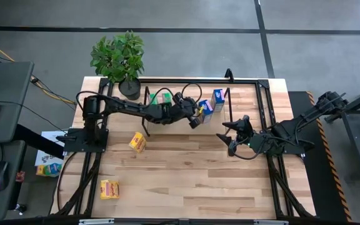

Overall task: Stack cereal on shelf
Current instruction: Put the blue cereal box aligned with the other blue cereal box on the shelf

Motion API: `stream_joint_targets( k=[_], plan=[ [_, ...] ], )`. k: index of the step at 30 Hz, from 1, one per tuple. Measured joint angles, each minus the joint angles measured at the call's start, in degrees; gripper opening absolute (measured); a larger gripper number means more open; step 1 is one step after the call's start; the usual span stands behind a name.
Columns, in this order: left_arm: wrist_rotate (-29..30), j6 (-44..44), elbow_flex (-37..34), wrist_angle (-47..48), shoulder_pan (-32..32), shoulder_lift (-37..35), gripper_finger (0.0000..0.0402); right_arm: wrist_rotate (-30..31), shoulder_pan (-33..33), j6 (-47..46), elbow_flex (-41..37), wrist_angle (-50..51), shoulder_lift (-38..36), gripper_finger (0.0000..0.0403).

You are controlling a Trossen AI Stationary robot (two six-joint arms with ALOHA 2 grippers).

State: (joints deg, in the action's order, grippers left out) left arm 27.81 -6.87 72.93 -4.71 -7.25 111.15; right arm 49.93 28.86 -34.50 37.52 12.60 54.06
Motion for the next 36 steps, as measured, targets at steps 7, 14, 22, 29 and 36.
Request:
stream_joint_targets(
  k=[7,14,22,29,36],
  plan=[
    [-3.24,-0.16,0.0,-2.94,-1.03,0.0,0.0,-0.02,0.0,0.0,0.0,0.0,0.0,0.0277],
    [-4.85,-0.44,0.0,-3.82,-1.33,0.0,0.0,0.02,0.0,0.0,0.0,0.0,0.0,0.0277],
    [2.32,2.0,-0.04,2.97,-1.01,-4.97,0.0,-0.48,0.0,0.0,0.0,0.19,0.02,0.0277],
    [5.98,1.24,0.0,11.25,5.71,-17.61,0.0,-1.76,-1.33,4.66,0.03,-4.45,4.56,0.0268],
    [8.89,5.5,-14.3,-7.61,18.57,-29.3,0.0,-1.82,-4.44,5.27,13.06,2.37,15.83,0.0111]
  ],
)
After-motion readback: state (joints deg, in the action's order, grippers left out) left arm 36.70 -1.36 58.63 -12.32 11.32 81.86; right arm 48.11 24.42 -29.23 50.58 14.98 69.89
